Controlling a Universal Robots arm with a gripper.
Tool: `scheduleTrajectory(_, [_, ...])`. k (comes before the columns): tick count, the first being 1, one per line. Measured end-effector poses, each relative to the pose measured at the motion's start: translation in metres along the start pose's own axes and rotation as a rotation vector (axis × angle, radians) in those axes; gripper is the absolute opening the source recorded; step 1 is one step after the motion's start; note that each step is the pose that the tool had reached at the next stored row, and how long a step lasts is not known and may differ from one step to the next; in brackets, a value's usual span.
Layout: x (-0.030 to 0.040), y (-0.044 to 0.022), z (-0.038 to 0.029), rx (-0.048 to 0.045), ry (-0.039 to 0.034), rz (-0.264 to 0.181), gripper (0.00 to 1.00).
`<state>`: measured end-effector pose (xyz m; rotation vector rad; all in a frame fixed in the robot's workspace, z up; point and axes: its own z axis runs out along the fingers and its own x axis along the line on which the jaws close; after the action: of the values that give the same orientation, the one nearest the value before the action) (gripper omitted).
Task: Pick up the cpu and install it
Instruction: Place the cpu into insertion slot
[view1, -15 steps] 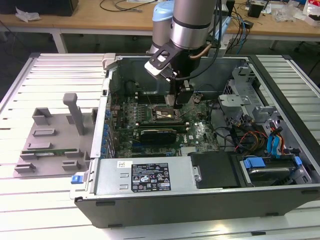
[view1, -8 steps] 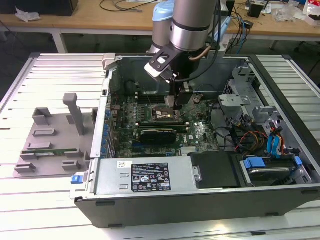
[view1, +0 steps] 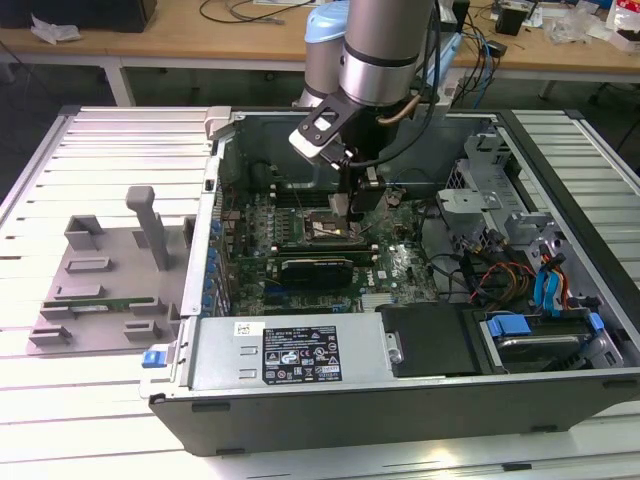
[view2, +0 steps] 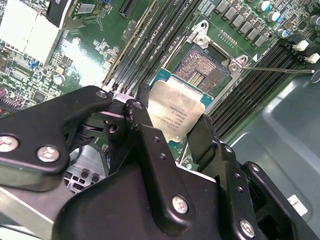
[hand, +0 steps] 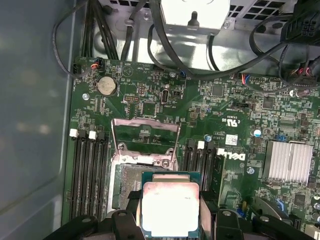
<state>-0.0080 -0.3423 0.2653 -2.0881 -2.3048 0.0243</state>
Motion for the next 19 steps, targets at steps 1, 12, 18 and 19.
scheduleTrajectory(1, [0.0, 0.0, 0.0003, 0.0, 0.0, 0.0, 0.55])
scheduleTrajectory(12, [0.0019, 0.0004, 0.0064, 0.0, -0.0001, 0.0, 0.55])
scheduleTrajectory(18, [0.0055, 0.0009, 0.0117, -0.0001, 0.0001, 0.0, 0.55])
scheduleTrajectory(19, [0.0065, 0.001, 0.0128, -0.0001, 0.0002, 0.0, 0.55])
